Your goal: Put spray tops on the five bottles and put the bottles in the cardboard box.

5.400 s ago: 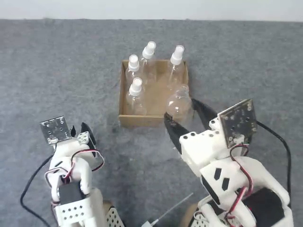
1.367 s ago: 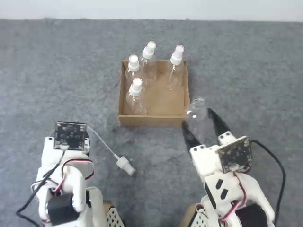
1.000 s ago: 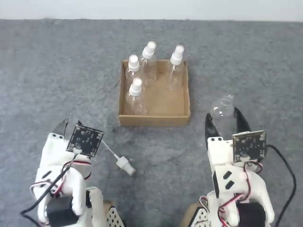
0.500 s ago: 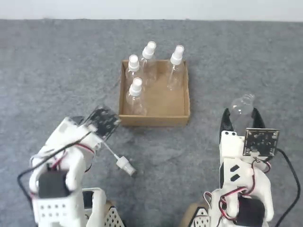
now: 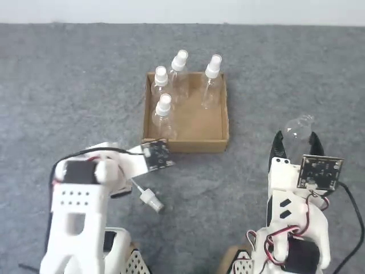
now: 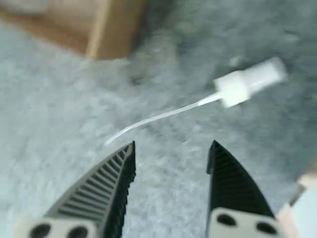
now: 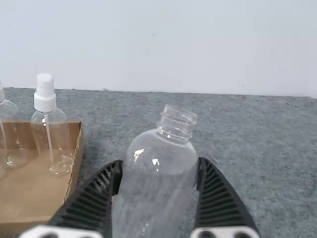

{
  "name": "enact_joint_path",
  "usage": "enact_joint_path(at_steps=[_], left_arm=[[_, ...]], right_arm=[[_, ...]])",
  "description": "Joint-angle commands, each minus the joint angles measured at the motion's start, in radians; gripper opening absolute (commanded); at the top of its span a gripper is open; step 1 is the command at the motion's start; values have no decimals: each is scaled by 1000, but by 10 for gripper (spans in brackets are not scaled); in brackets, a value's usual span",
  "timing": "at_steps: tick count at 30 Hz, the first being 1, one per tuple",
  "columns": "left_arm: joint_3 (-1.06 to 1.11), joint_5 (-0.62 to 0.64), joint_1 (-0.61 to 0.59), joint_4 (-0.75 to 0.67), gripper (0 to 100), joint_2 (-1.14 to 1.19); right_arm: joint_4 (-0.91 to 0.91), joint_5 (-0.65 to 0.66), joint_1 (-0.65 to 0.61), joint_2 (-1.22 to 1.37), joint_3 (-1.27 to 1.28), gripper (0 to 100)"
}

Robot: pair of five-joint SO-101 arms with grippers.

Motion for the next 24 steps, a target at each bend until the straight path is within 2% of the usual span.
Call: enact_joint_path(at_steps=[1,13,24], left_arm=[[-59,-18,92,6,222,120],[-58,-18,321,-3,220,400],[-56,-14,327,-190,181,640]], right_arm=[[-28,-14,15,-1,-15,38],[-28,-14,15,-1,-14,38],[-28,-14,15,-1,-14,39]])
